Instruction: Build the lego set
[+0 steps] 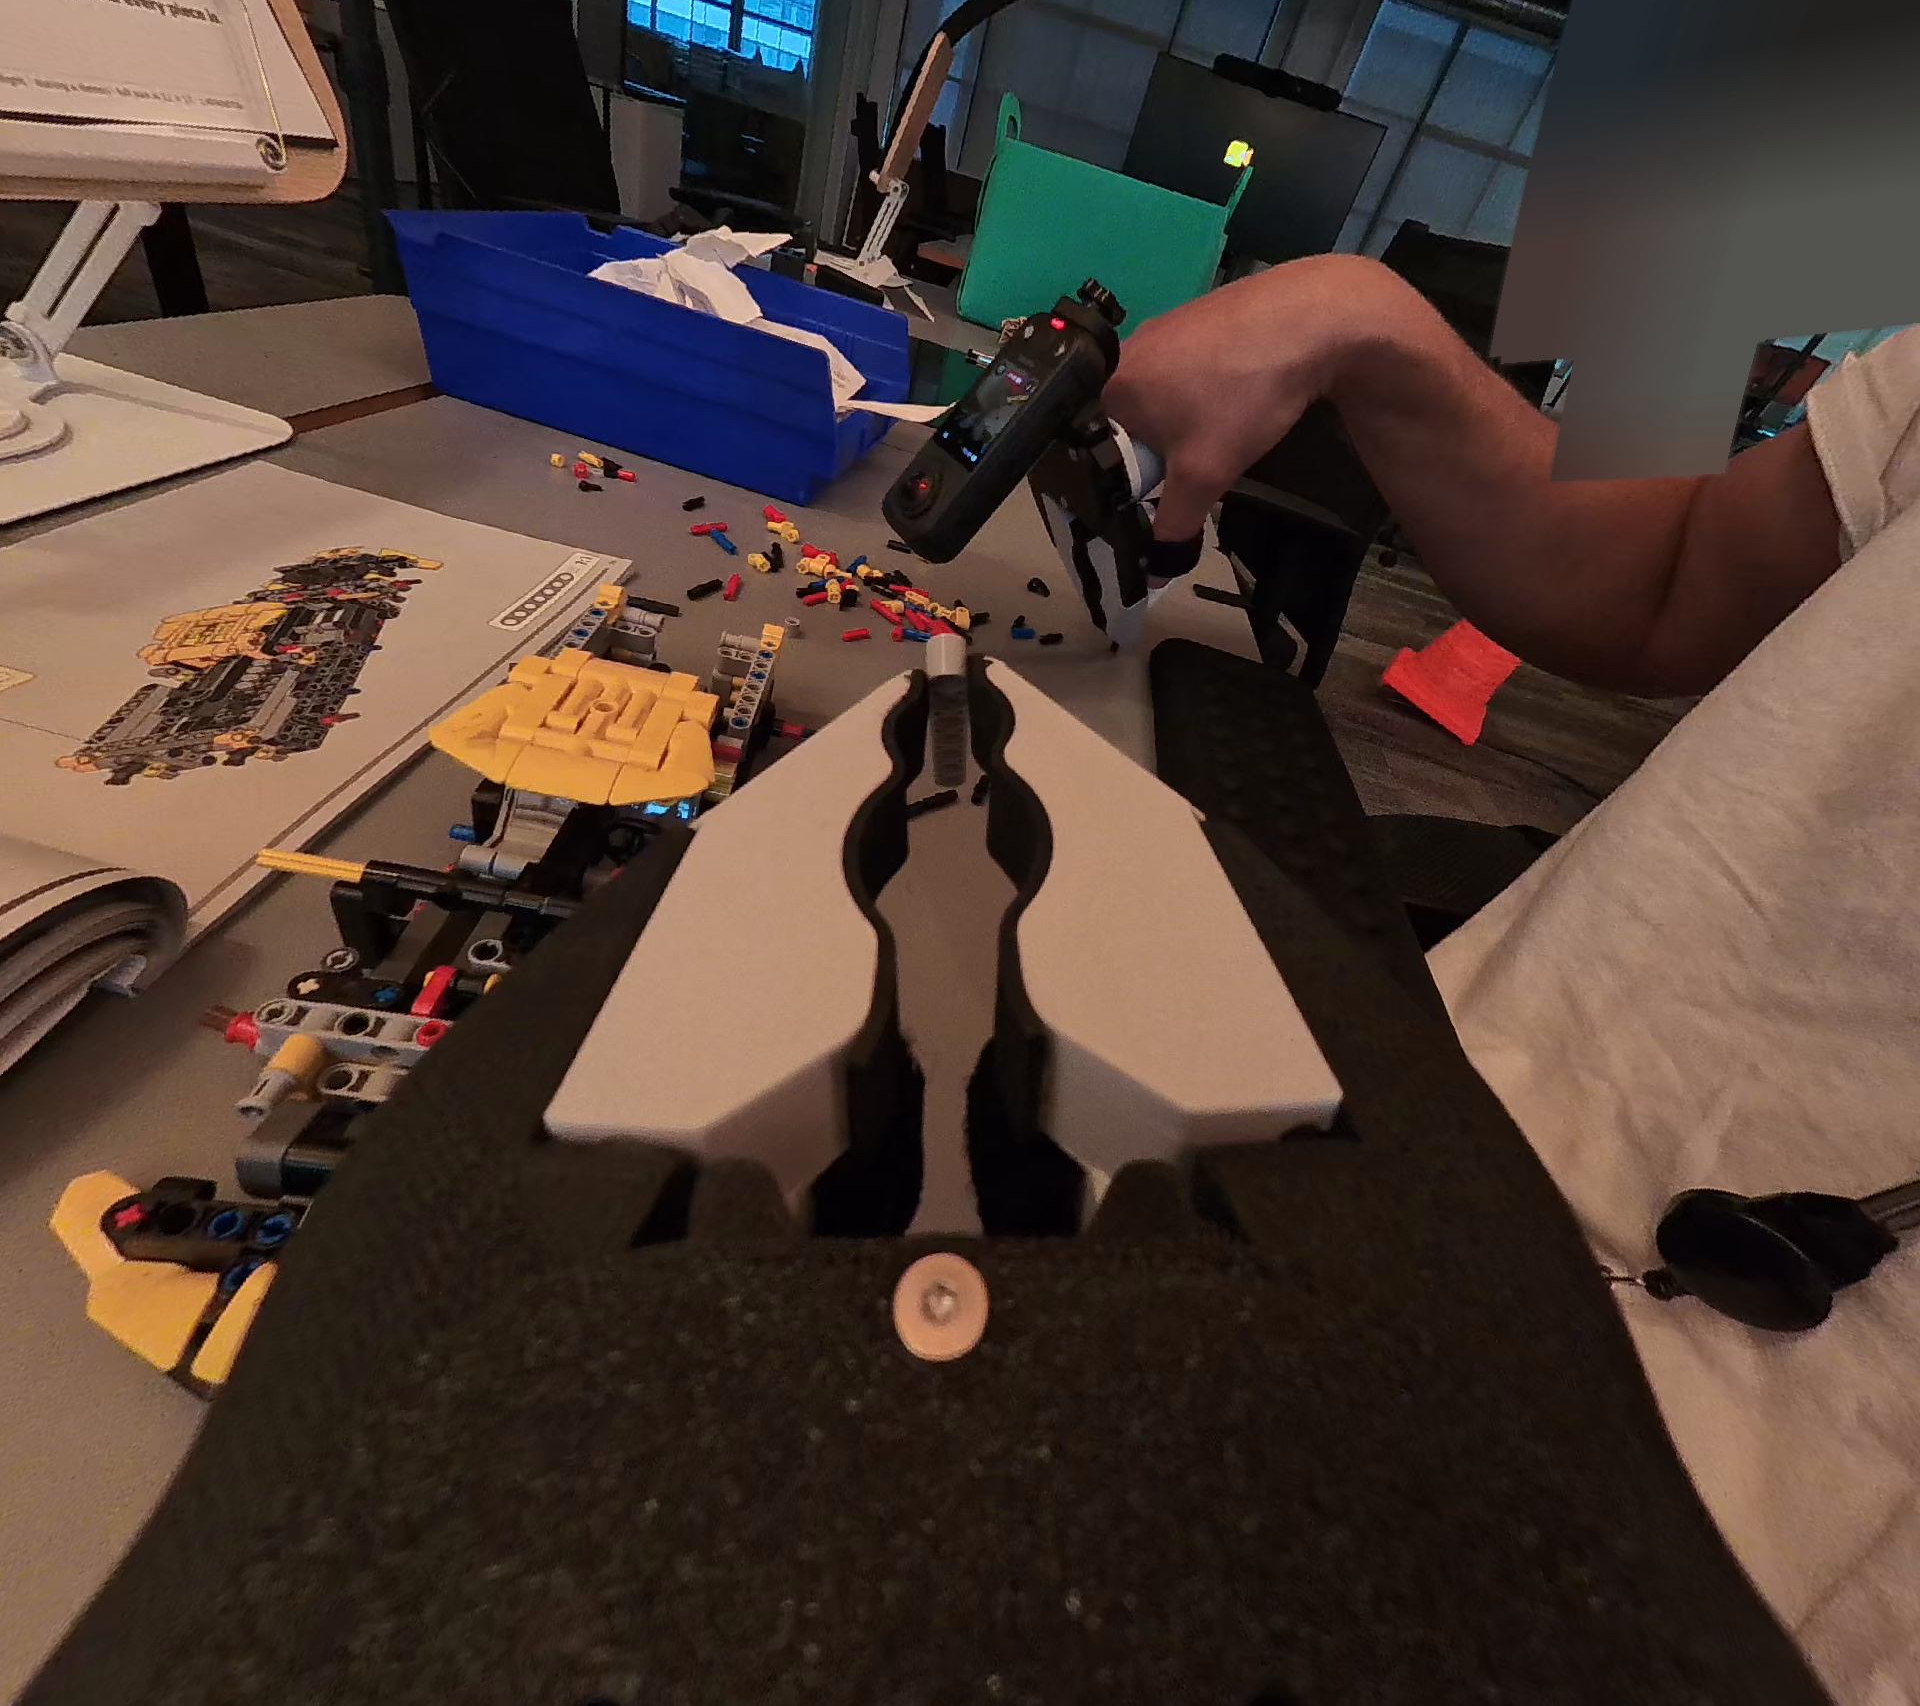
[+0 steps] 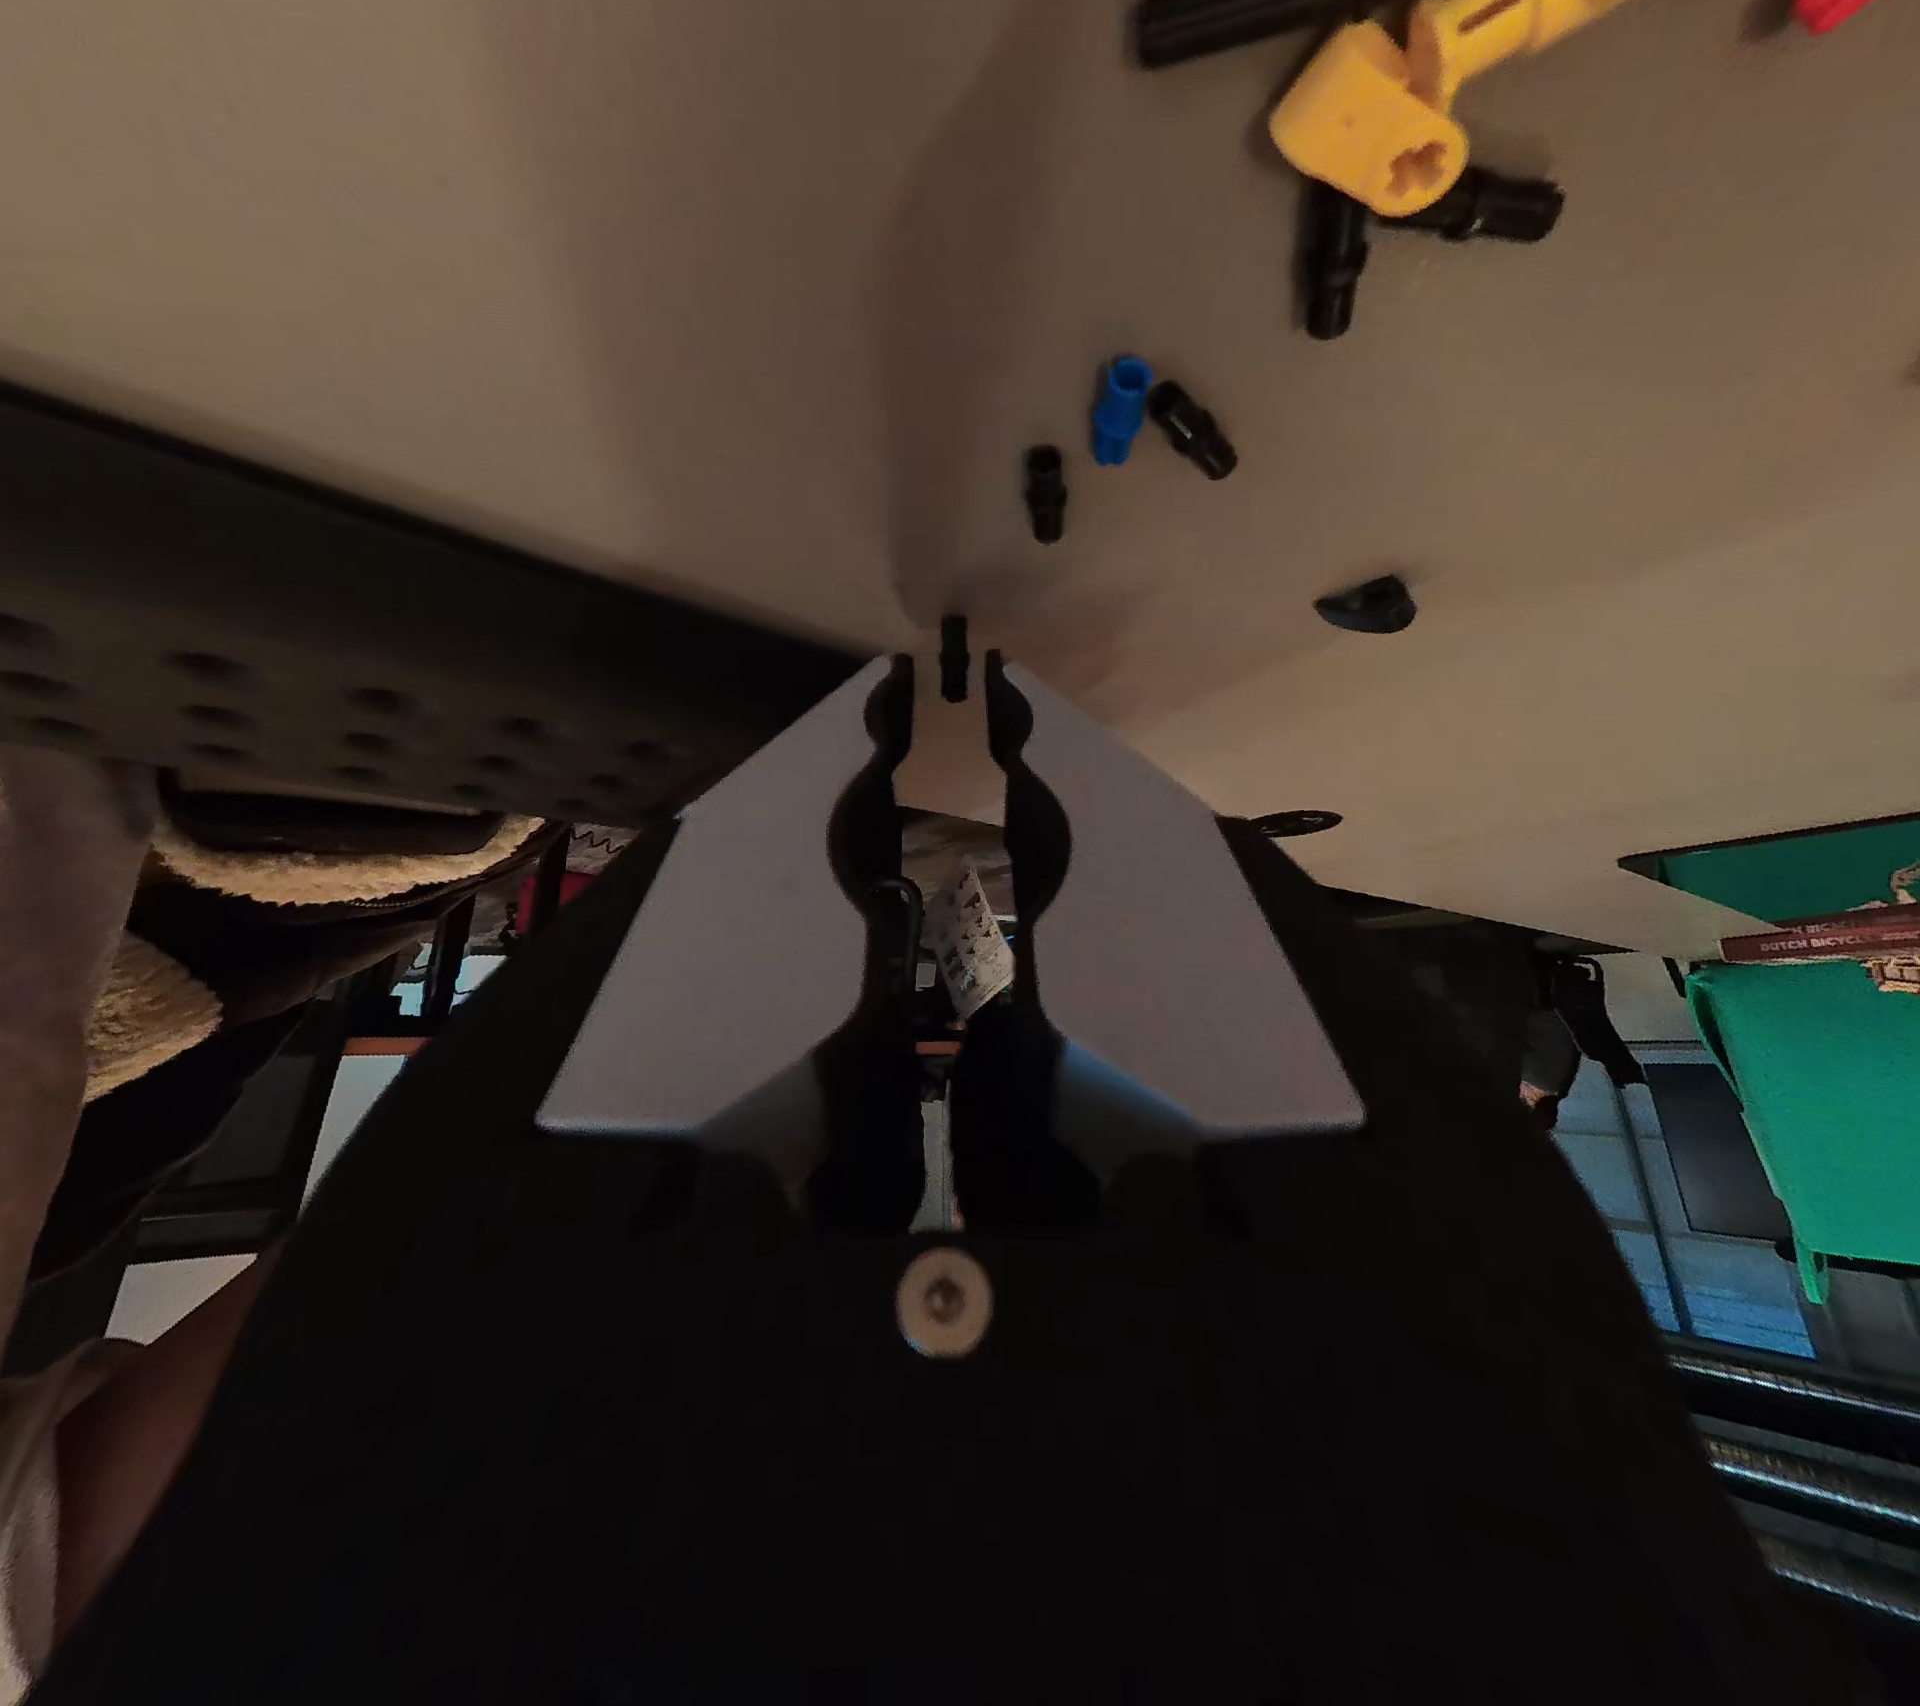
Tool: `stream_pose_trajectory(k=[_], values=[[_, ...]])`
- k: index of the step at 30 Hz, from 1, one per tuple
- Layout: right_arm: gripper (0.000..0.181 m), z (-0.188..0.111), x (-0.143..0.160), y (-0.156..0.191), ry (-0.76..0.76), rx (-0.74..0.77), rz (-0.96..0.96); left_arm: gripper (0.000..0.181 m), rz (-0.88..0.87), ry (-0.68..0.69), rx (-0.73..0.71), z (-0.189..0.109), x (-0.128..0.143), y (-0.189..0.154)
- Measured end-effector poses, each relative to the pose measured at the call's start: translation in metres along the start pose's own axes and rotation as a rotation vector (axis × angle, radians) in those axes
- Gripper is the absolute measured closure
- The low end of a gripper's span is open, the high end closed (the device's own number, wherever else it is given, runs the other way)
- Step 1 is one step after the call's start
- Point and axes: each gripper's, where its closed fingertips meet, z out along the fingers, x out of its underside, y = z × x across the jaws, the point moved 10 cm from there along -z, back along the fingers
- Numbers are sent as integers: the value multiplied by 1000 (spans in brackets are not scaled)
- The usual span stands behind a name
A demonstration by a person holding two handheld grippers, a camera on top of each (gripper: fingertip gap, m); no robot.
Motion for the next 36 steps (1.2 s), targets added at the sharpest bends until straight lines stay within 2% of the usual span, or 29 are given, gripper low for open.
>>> stream_pose_trajectory(k=[4, 7, 12, 15, 19, 22, 26, 30, 36], values=[[160, -3, 5, -3, -29, 8, 7, 174, 2, 2, 2, 0, 0, 0], [157, -14, 21, -8, -125, 32, -4, 174, 1, 3, 3, 0, 0, 0], [158, -26, 65, -18, -487, -21, -22, 174, -2, 3, 3, 0, 0, 0], [157, -9, 79, -20, -721, -45, -103, 174, -3, 6, 8, 1, 1, -1], [158, 16, 86, -7, -870, 23, -166, 174, -5, 12, 6, 1, 2, 0], [163, 28, 85, -1, -925, 77, -174, 174, -7, 13, 8, 1, 2, 0], [162, 35, 80, -3, -953, 42, -149, 174, -4, 18, 6, 2, 2, 0], [171, 34, 76, -5, -957, 72, -166, 174, -2, 21, 3, 2, 3, 0], [171, 36, 73, -7, -933, 47, -169, 174, 2, 26, 2, 2, 3, 0]])
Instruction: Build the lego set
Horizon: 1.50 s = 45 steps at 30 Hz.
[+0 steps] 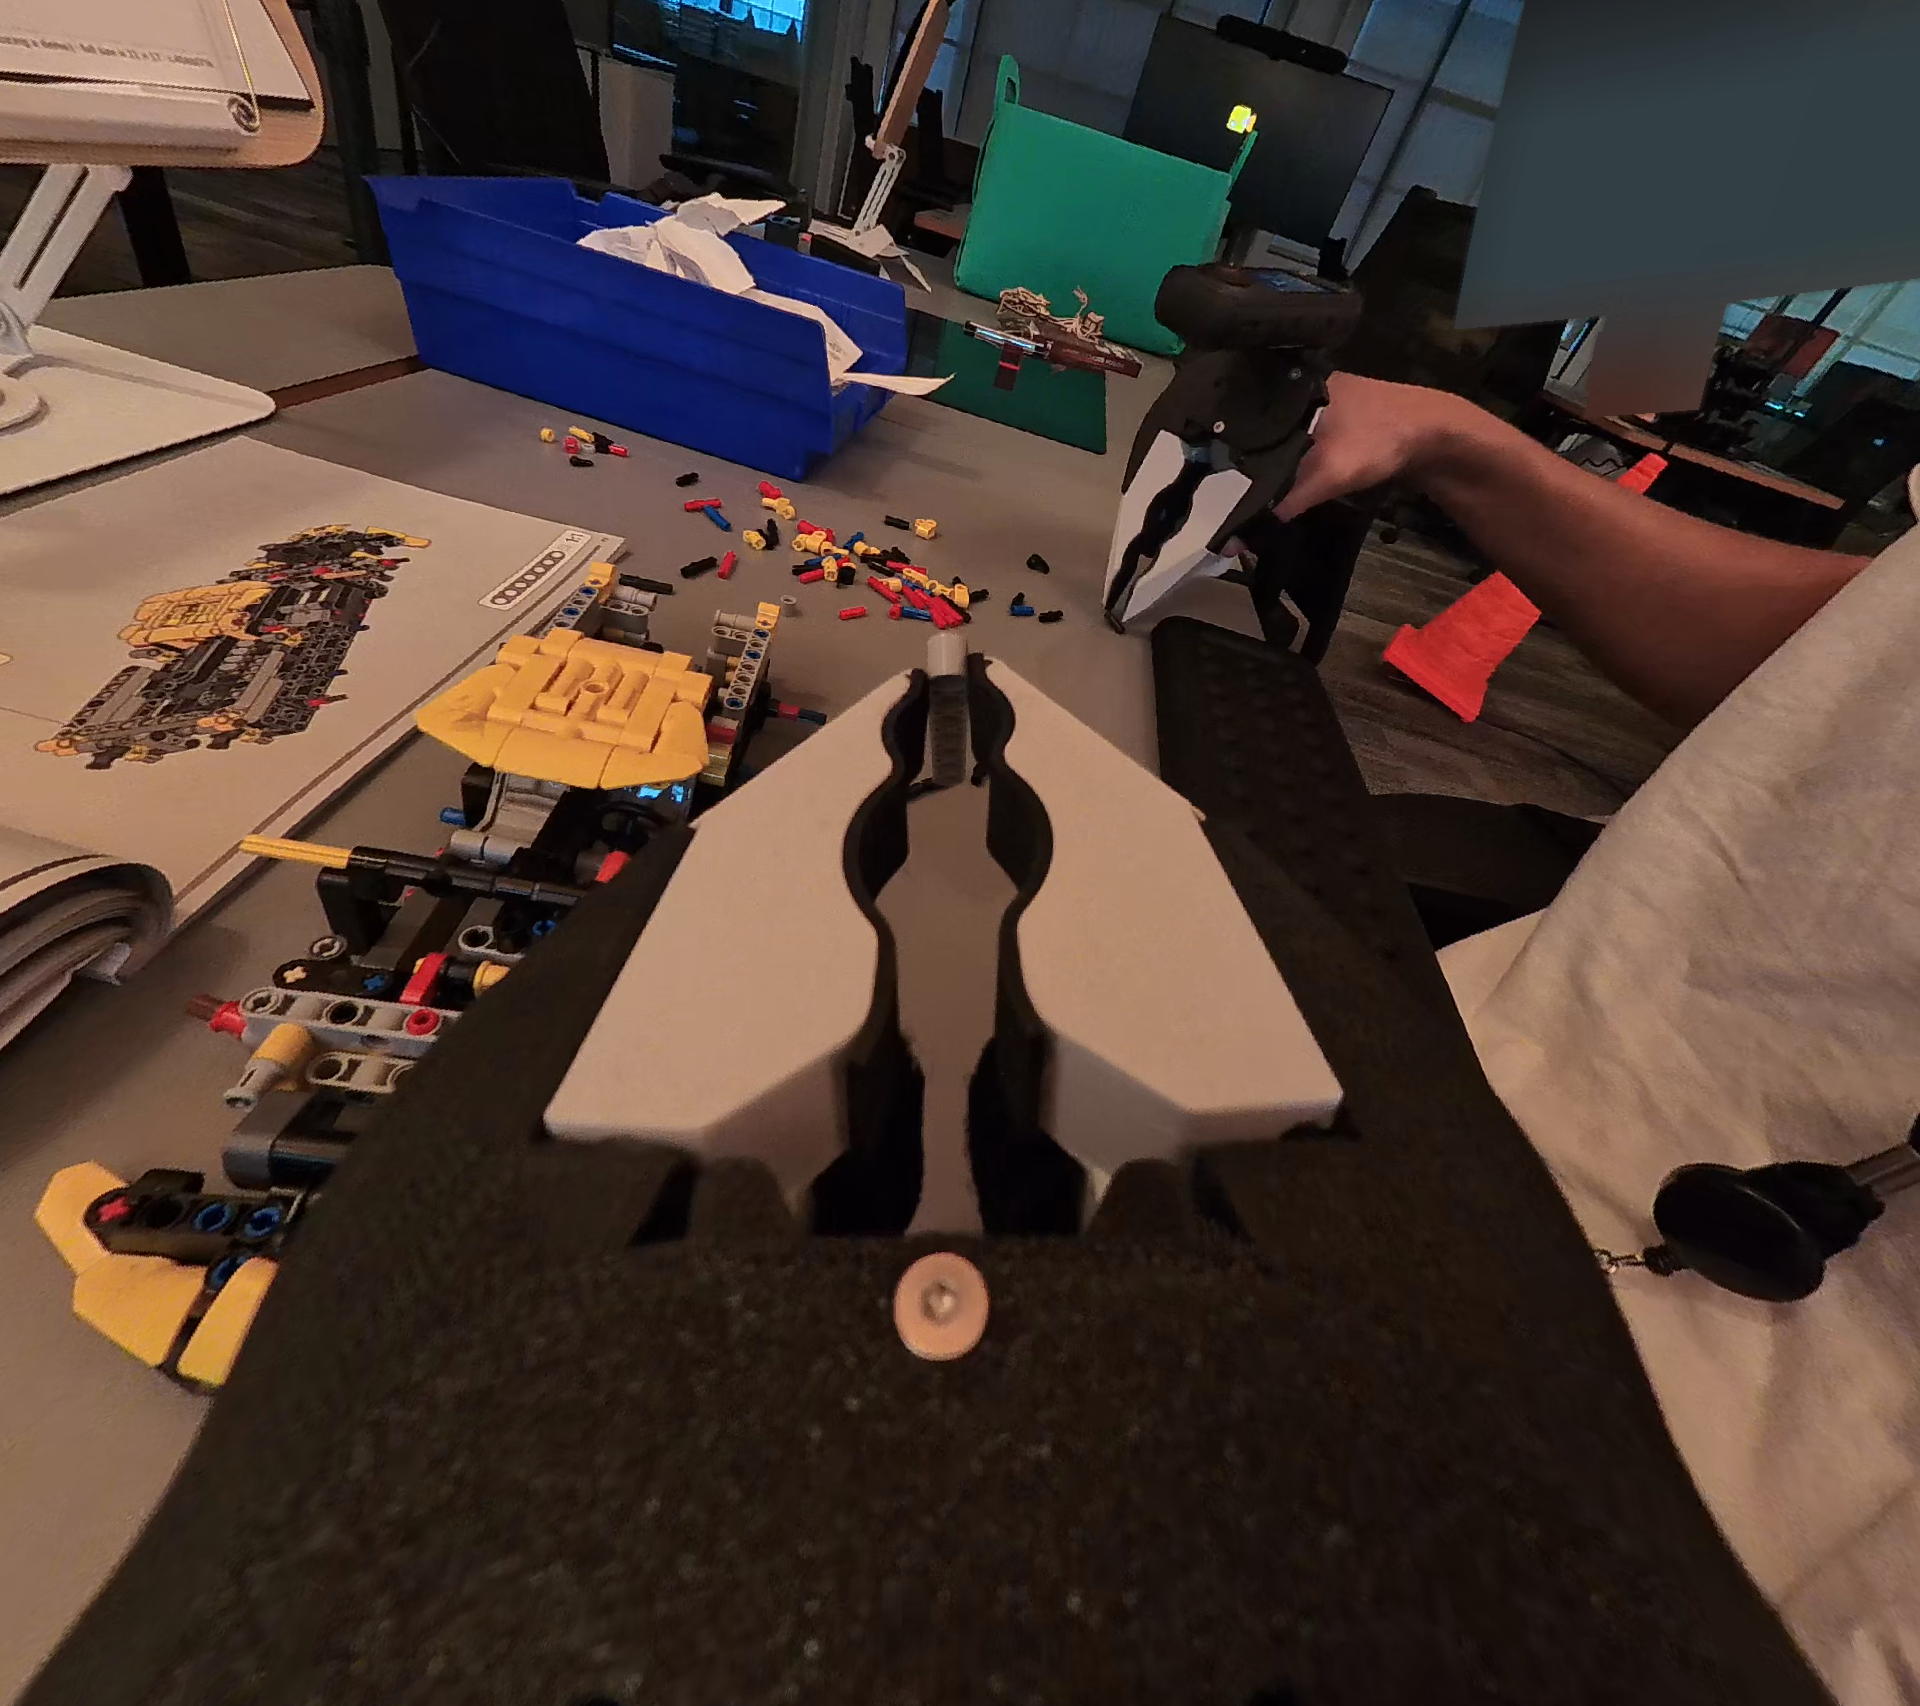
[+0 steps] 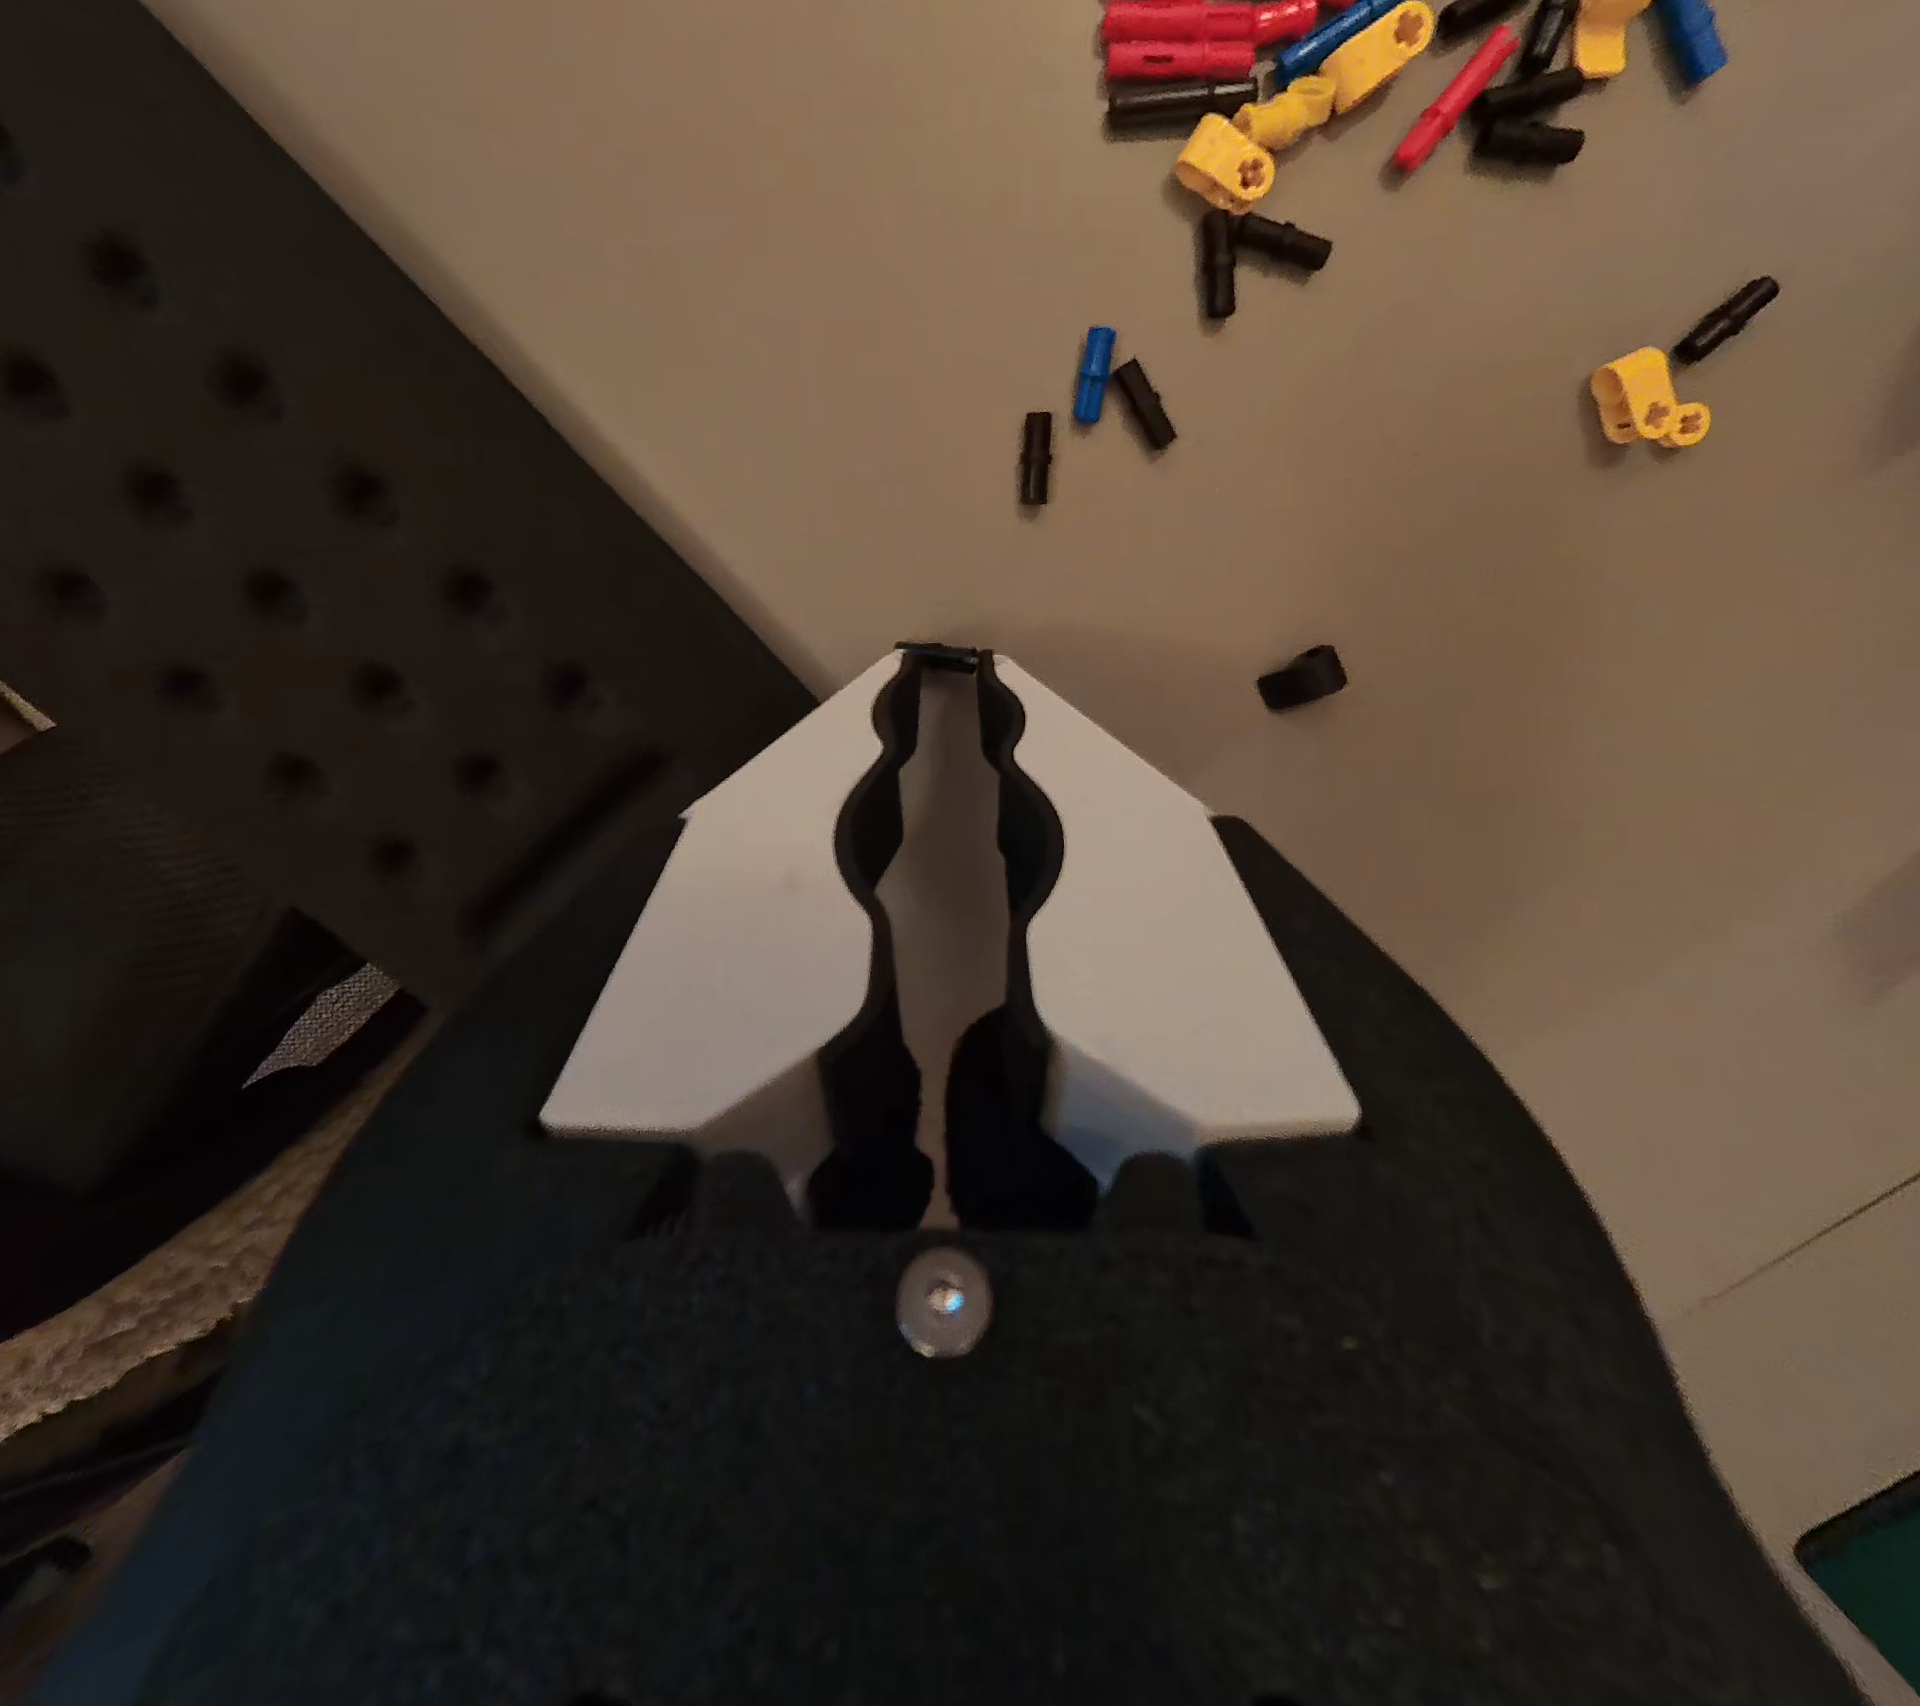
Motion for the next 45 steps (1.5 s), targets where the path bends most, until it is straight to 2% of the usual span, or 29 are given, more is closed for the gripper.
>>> stream_pose_trajectory(k=[9, 18, 24, 28, 31, 34, 39, 45], values=[[169, 1, -3, 1, -1, -18, -6, 174, -2, -1, 4, 0, 0, 0], [165, 5, 2, -9, -120, -105, -43, 174, 3, 3, 9, 1, 0, -1], [176, 10, 5, -8, -132, -83, -92, 174, 3, 9, 6, 2, 1, -1], [176, 9, 6, -6, -104, -60, -103, 174, 3, 10, 7, 2, 1, -1], [176, 3, 6, -10, 21, -39, -93, 174, 3, 8, 8, 2, 1, -1], [177, -7, 13, -23, 307, 27, -52, 174, 2, 5, 12, 2, 0, -2], [176, -7, 35, -44, 793, -52, 226, 174, 1, 2, 17, 2, 0, -3], [176, 4, 47, -54, 1037, -73, 336, 174, 1, 0, 12, 1, 0, -2]])
